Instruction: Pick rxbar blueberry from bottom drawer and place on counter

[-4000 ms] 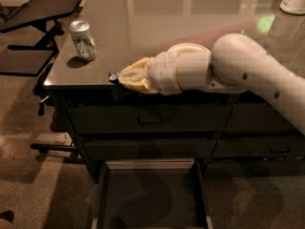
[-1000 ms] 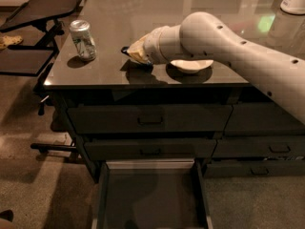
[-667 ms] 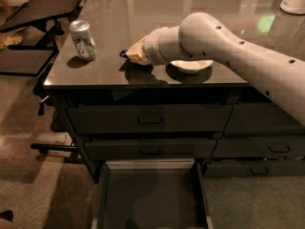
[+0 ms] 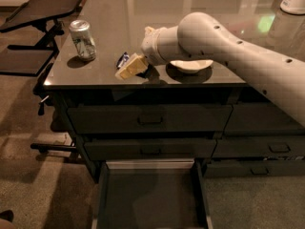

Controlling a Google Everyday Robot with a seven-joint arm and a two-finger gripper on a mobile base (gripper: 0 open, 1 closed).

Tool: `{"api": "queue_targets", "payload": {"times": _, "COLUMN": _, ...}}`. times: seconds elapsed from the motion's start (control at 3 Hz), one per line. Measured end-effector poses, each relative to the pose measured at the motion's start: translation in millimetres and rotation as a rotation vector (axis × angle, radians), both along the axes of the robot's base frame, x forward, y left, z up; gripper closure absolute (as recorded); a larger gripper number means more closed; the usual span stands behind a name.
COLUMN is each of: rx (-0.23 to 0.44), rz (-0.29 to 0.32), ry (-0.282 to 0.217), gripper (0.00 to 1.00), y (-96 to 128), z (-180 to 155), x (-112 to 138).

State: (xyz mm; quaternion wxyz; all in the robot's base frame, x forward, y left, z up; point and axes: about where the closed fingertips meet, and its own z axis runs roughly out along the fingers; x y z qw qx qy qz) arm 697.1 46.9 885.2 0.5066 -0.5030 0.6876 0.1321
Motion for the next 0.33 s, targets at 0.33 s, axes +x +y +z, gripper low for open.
{"api": "queue_targets", "payload": {"times": 0.33, "rx": 0.000, "rz": 0.000, "ry": 0.000, "gripper": 0.00, "y": 0.0, "z": 0.0, "x": 0.0}}
